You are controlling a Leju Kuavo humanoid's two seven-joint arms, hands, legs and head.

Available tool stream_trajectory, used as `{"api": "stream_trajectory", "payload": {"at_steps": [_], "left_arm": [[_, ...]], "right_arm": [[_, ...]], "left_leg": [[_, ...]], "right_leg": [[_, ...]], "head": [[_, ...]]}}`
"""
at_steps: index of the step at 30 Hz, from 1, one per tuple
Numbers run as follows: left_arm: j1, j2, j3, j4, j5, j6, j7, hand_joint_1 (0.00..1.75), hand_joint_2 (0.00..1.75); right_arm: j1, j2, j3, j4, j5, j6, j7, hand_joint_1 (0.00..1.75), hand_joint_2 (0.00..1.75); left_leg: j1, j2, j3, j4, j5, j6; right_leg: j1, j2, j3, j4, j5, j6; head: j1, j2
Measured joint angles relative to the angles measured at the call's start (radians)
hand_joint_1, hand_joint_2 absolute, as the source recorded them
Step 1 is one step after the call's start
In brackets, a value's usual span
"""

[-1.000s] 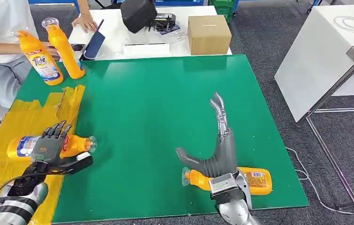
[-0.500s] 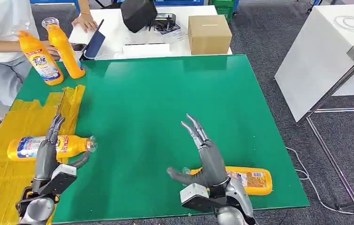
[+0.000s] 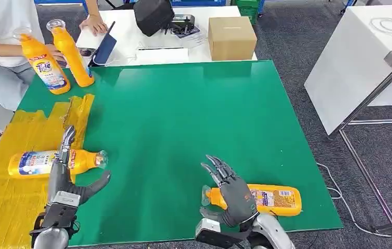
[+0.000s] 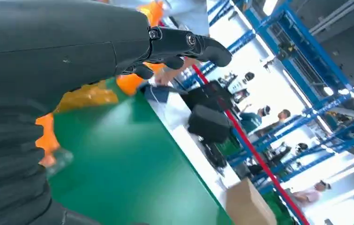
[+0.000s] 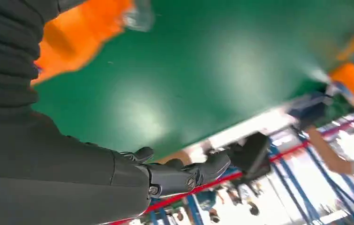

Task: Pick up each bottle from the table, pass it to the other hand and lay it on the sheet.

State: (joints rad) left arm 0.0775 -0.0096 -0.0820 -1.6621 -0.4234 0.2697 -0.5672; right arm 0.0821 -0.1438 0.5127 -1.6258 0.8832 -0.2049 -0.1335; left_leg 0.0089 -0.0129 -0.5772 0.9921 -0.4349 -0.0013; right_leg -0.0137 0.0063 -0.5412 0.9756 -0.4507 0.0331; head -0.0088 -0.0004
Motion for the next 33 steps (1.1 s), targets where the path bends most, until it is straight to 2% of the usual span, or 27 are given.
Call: {"api": "stream_trajectory", "payload": {"at_steps": [11, 33], "left_arm": [[0.007, -0.024, -0.063, 0.0, 0.005, -0.016, 0.01, 0.0, 1.75], [0.025, -0.029, -0.115, -0.008, -0.015, -0.018, 0.021, 0.0, 1.75]], "right_arm": [[0.035, -0.073, -0.055, 0.052, 0.07, -0.007, 0.083, 0.0, 1.75], [0.076, -0.128, -0.136, 0.081, 0.137, -0.013, 0.152, 0.0, 1.75]], "left_leg": [[0.0, 0.0, 0.0, 0.0, 0.0, 0.0], [0.0, 0.0, 0.0, 0.0, 0.0, 0.0]], "right_leg": [[0.0, 0.0, 0.0, 0.0, 0.0, 0.0], [0.0, 0.0, 0.0, 0.0, 0.0, 0.0]], "head": [[0.0, 0.0], [0.0, 0.0]]}}
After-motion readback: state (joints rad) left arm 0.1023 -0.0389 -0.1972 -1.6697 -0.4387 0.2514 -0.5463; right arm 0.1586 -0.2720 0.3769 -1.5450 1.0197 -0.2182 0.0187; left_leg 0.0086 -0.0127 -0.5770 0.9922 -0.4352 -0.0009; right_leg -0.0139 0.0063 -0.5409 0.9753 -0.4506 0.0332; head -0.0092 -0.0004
